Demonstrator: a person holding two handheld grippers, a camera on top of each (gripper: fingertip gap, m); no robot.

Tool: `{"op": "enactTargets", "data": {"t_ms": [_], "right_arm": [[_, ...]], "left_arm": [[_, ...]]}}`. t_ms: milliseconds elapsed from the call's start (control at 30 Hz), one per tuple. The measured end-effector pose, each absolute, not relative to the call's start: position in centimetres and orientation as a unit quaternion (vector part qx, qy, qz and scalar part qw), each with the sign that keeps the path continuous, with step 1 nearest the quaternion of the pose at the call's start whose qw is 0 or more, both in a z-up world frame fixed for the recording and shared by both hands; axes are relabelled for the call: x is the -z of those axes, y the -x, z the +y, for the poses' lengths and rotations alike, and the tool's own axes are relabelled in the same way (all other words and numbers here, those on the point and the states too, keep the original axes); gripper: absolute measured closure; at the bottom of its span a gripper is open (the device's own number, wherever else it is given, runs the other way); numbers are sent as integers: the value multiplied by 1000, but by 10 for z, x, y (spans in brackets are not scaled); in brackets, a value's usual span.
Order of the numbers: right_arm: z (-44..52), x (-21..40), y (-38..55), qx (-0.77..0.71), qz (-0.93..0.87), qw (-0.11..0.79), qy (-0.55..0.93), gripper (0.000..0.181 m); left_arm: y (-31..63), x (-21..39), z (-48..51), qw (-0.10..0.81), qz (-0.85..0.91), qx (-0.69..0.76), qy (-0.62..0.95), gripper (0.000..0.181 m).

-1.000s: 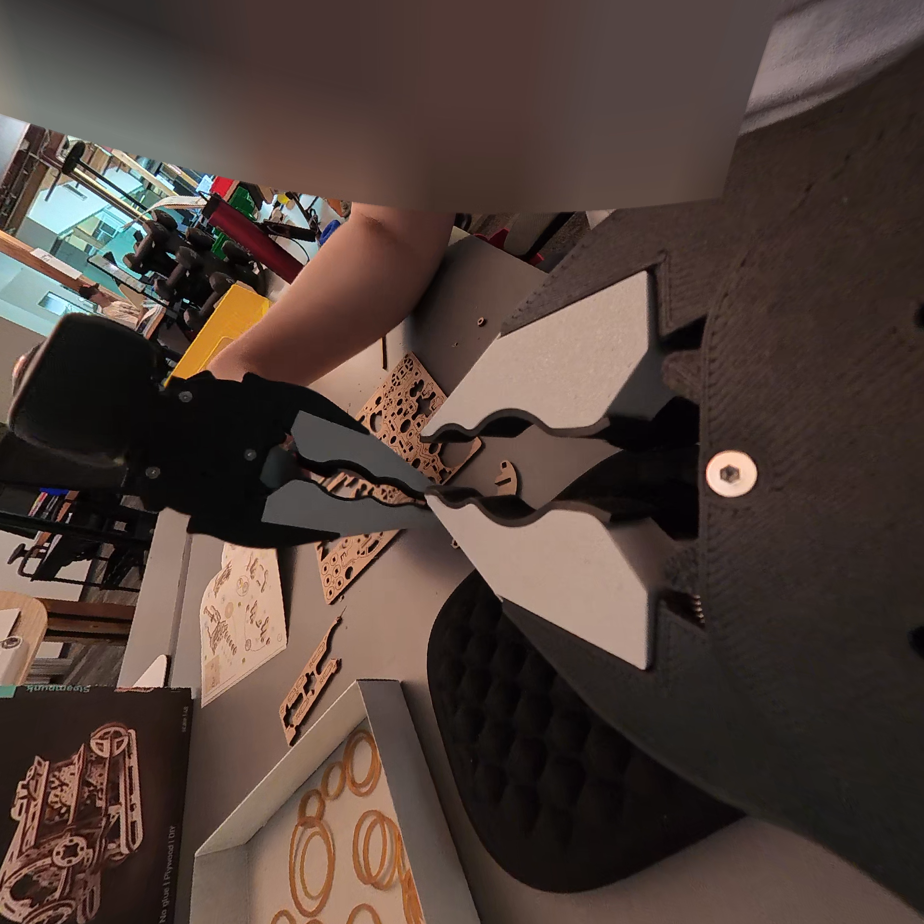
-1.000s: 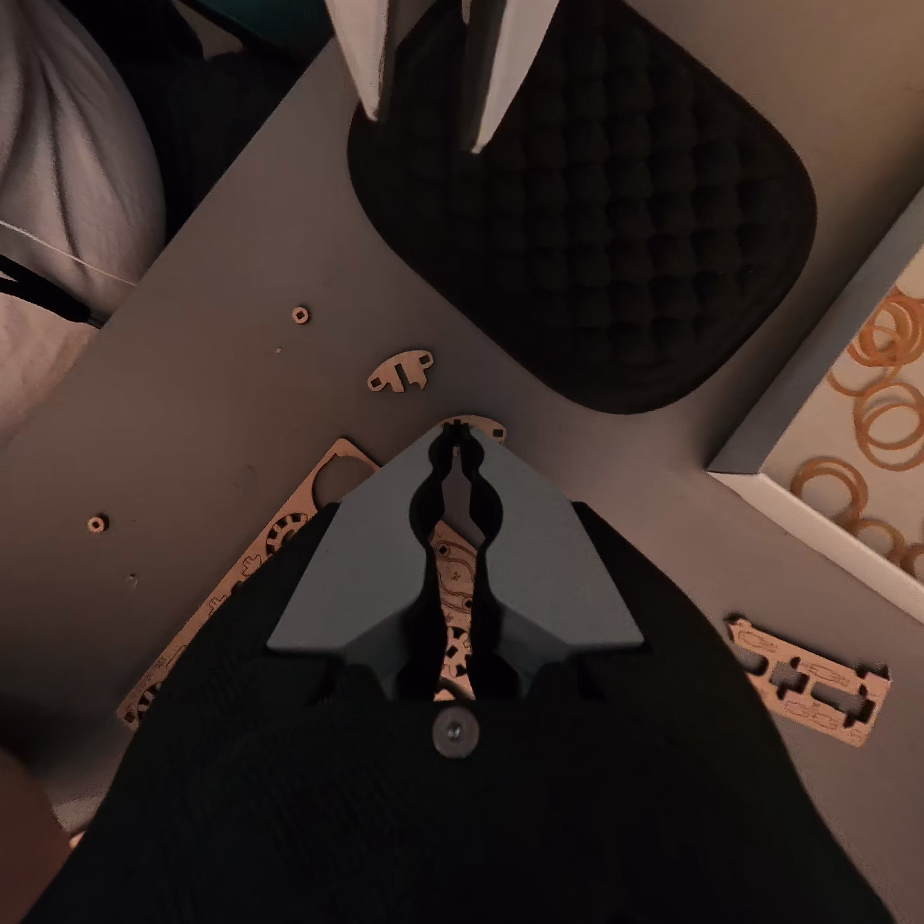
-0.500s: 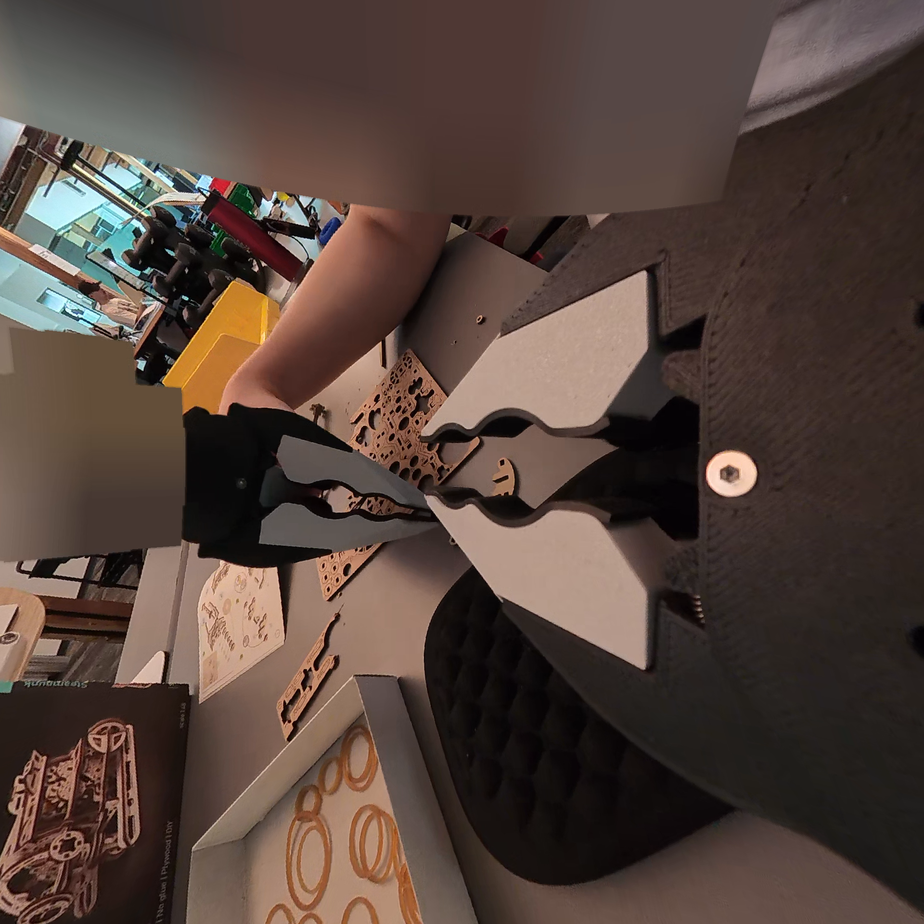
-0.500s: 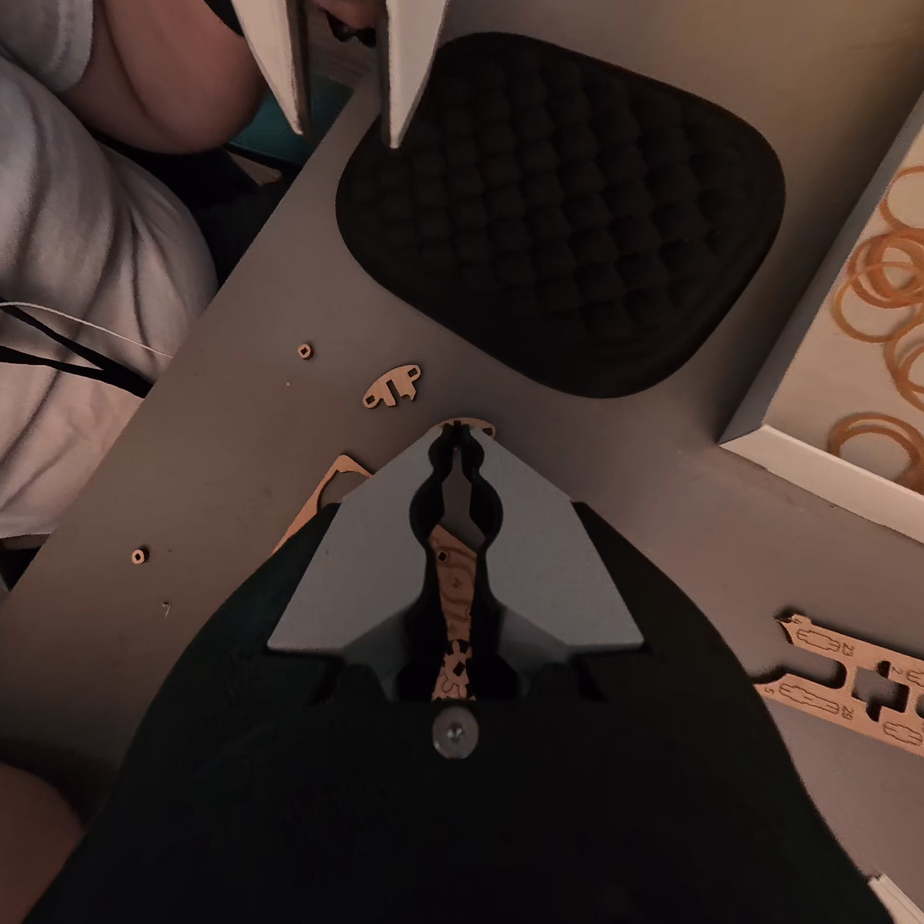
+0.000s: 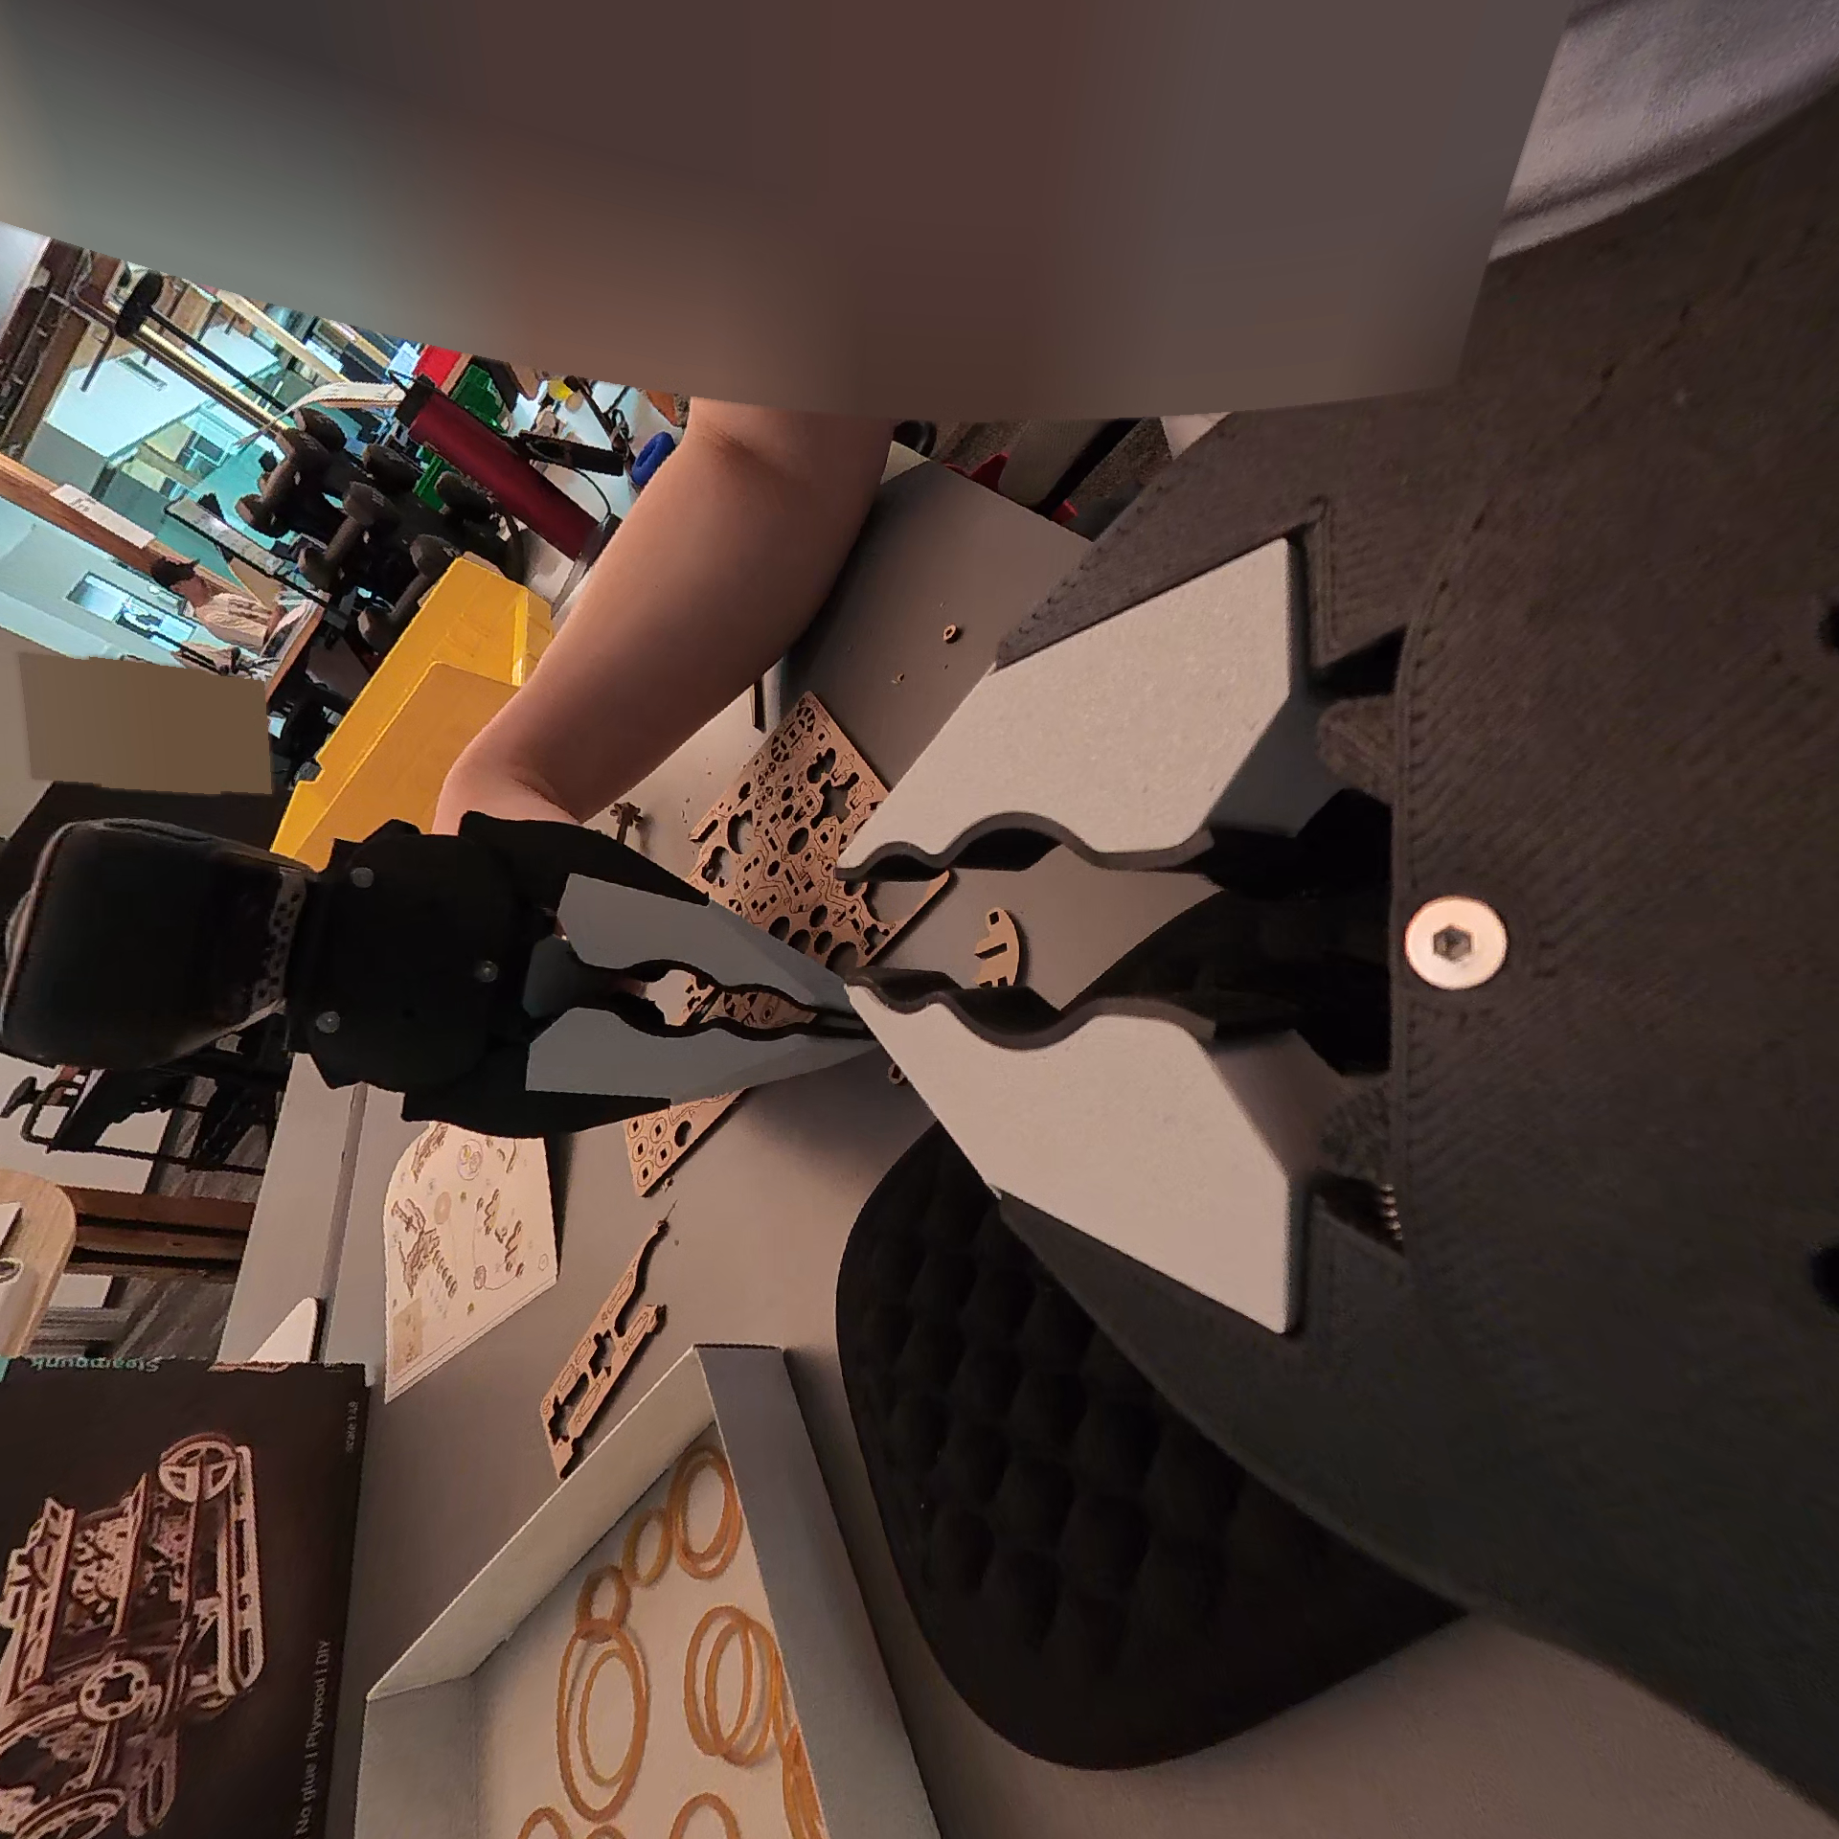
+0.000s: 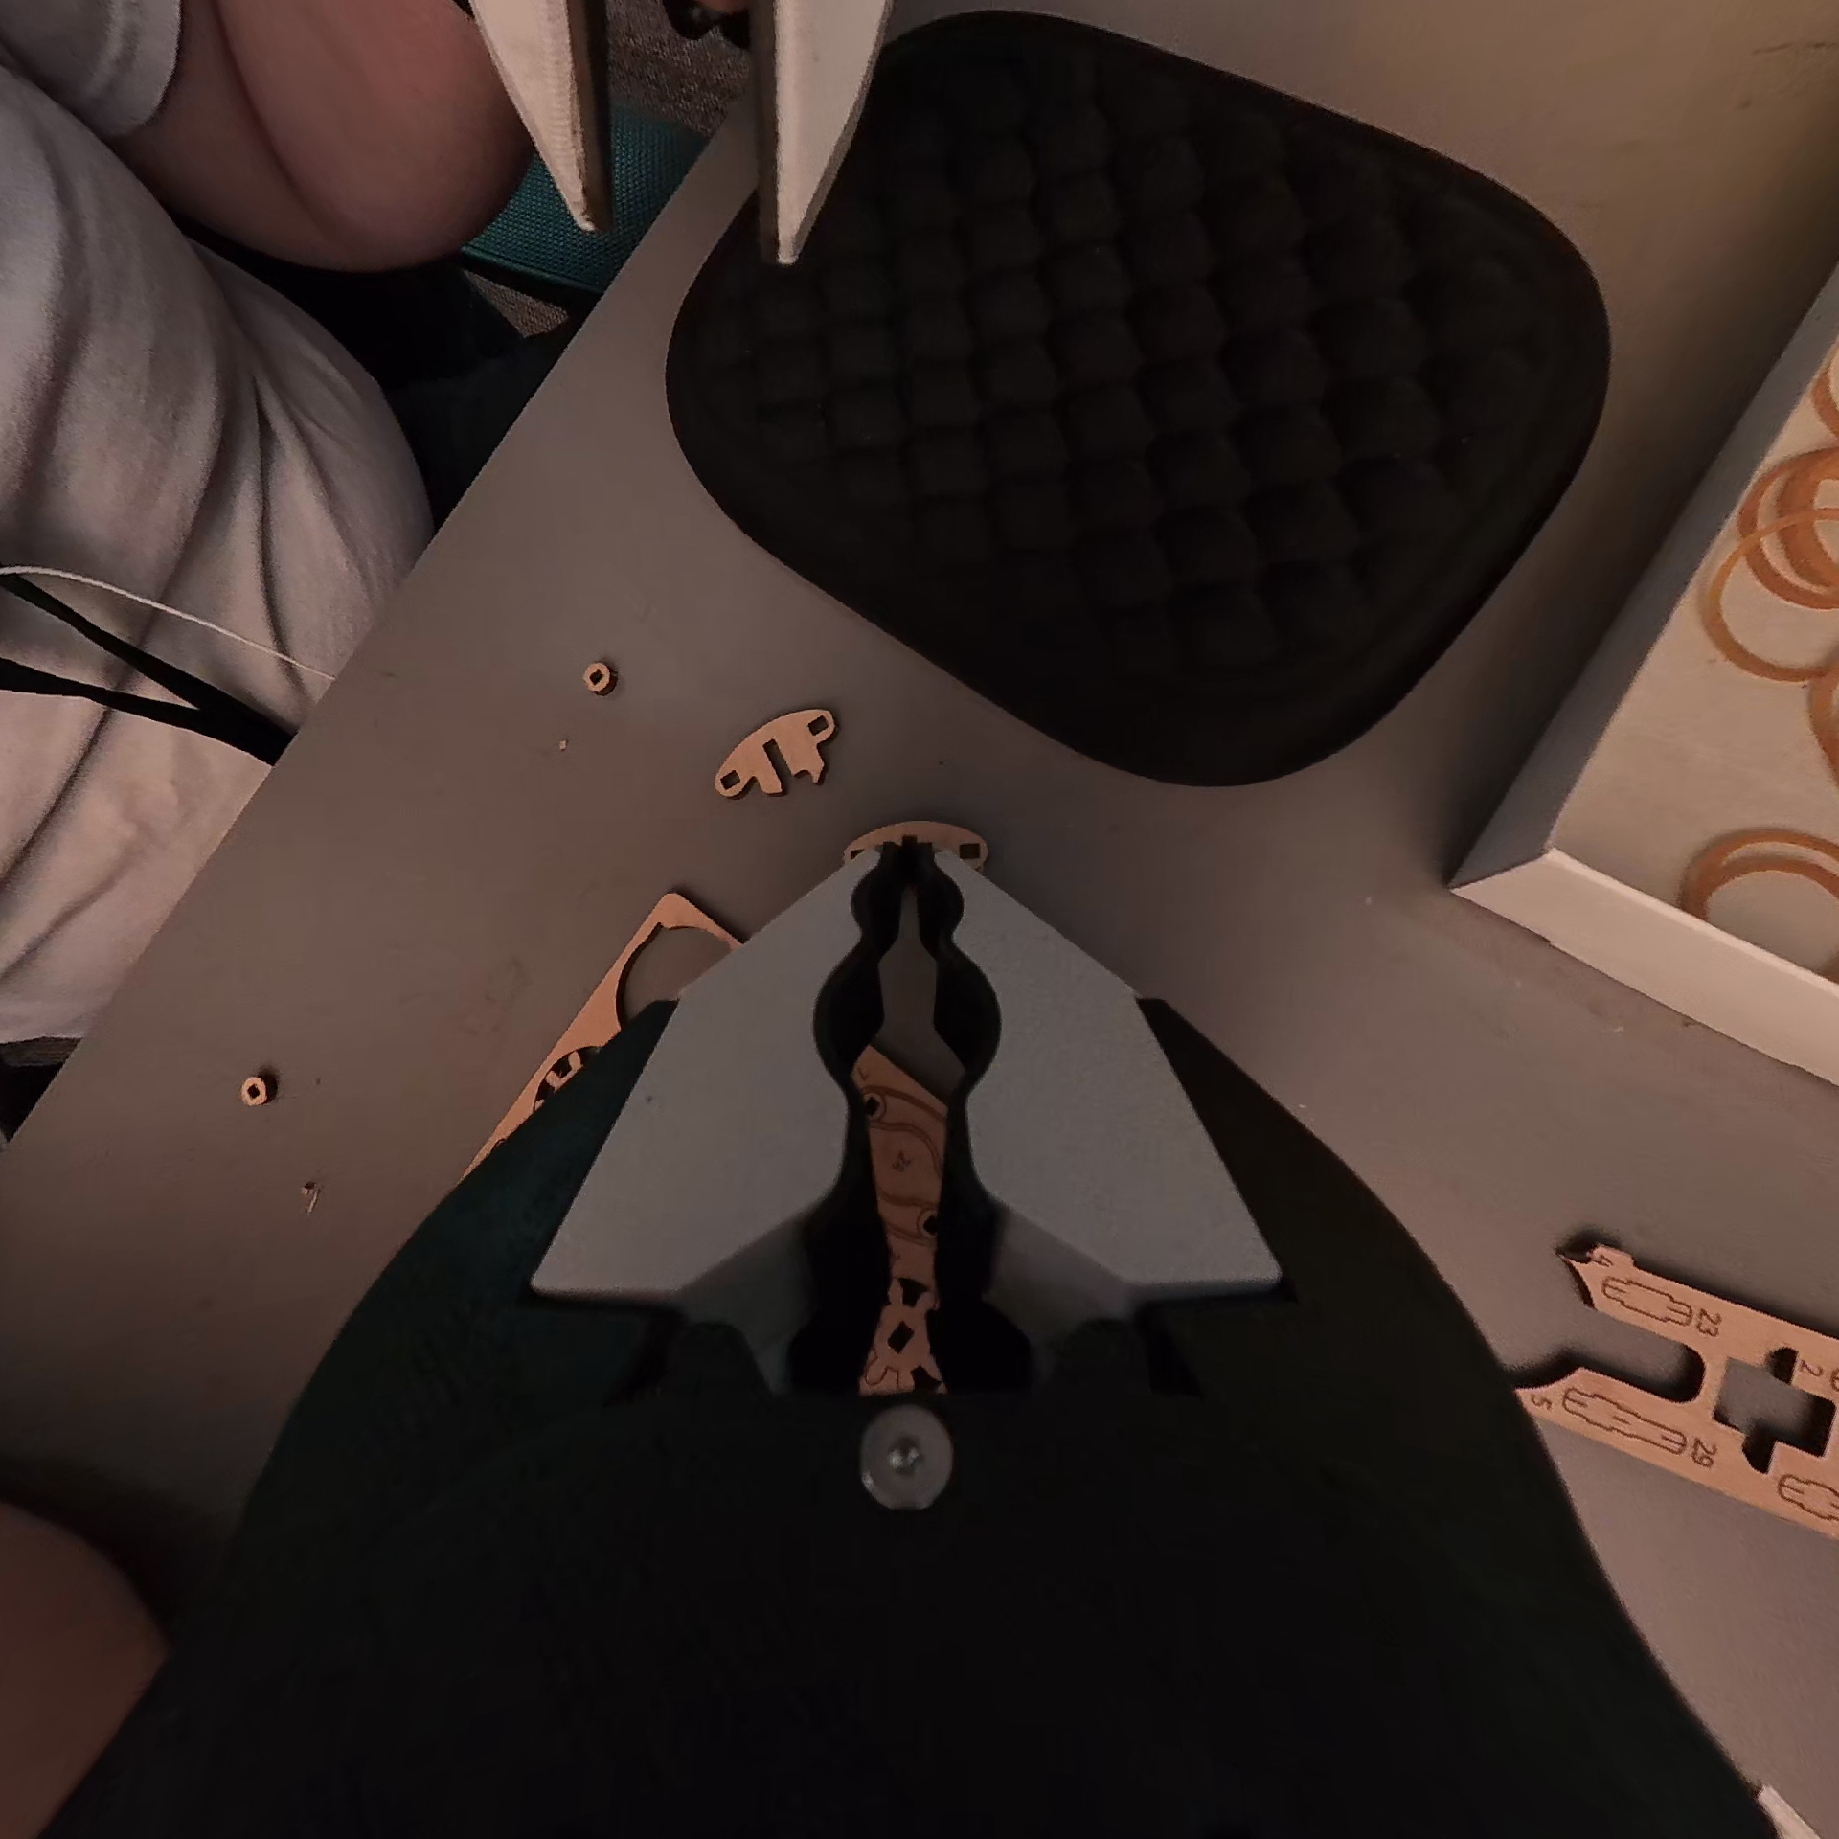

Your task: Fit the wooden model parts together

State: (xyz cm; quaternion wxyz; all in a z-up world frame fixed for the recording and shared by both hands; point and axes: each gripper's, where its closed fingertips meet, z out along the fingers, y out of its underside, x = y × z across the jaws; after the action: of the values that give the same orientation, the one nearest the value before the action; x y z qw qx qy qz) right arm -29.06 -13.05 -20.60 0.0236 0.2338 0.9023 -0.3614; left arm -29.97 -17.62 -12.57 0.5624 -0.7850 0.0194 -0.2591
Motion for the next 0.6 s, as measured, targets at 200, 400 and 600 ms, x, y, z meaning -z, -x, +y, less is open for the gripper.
{"op": "enactTargets", "data": {"t_ms": [200,400,600], "right_arm": [[-130,206,291,357,905,17,-231,180],[-130,207,290,353,908,14,-224,180],[-133,205,288,349,915,1,-205,181]], "left_arm": [[300,125,-177,564,19,260,784,165],[298,125,-176,562,21,259,785,165],[298,125,-176,562,20,259,785,165]]}}
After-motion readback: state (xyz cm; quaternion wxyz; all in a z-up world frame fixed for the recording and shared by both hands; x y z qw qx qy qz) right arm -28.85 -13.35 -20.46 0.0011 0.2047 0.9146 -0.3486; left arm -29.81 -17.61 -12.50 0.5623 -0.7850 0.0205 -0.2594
